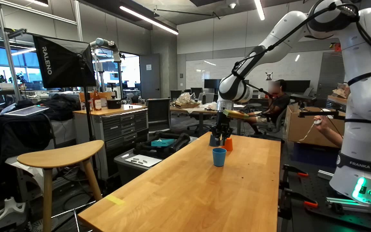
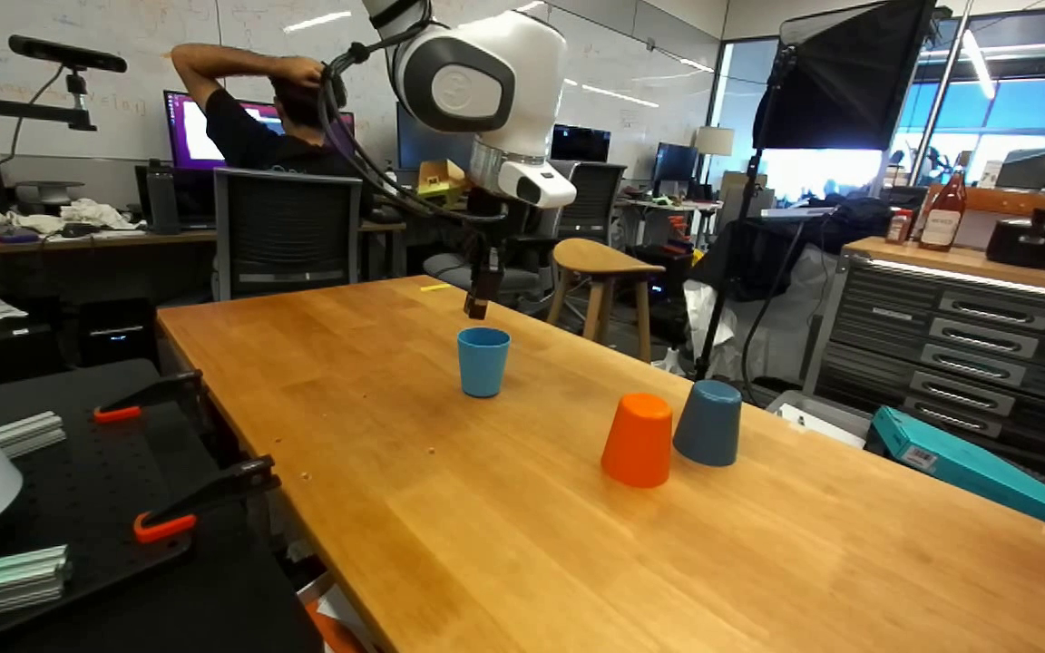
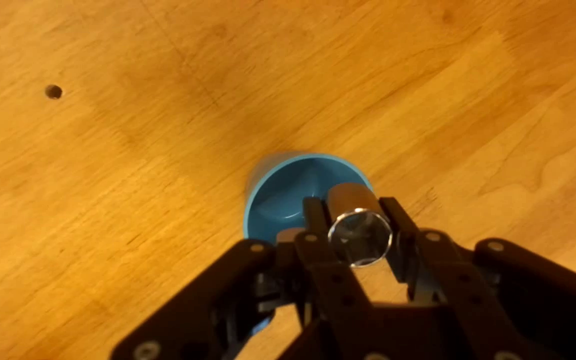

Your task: Put the object in the blue cup

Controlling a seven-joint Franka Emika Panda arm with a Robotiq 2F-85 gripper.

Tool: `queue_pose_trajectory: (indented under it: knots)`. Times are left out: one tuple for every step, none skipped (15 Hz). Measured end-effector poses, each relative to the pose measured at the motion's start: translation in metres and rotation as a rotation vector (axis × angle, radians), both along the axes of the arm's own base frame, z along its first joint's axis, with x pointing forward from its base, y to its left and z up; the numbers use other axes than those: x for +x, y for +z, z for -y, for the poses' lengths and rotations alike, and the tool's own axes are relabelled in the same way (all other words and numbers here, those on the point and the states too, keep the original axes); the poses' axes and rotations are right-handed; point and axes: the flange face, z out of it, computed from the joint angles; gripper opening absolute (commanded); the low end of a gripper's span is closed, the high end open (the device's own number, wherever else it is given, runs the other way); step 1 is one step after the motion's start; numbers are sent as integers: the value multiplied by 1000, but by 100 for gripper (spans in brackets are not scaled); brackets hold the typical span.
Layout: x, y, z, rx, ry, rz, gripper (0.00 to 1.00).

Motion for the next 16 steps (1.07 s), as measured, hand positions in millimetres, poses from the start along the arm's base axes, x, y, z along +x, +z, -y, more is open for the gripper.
queue_pose_trajectory:
  knots:
    - [1, -2, -1, 0, 2, -3, 12]
    - [2, -6, -1, 0, 2, -6, 12]
    - [4, -9, -1, 0, 2, -9, 12]
    - [7, -13, 0, 0, 1, -12, 13]
    - [11, -15, 2, -1, -1, -12, 14]
    - [16, -19, 4, -1, -4, -12, 30]
    - [21, -22, 7, -2, -8, -11, 57]
    - [25, -25, 9, -2, -11, -13, 58]
    - [27, -29, 10, -2, -12, -17, 64]
    - [27, -33, 10, -2, -13, -23, 71]
    - [28, -37, 10, -1, -13, -28, 30]
    - [27, -40, 10, -1, -12, -33, 34]
    - [27, -43, 10, -1, -12, -38, 34]
    - [26, -45, 10, 0, -12, -42, 28]
    - [26, -46, 10, 0, -12, -45, 18]
    - [26, -46, 10, 1, -12, -46, 11]
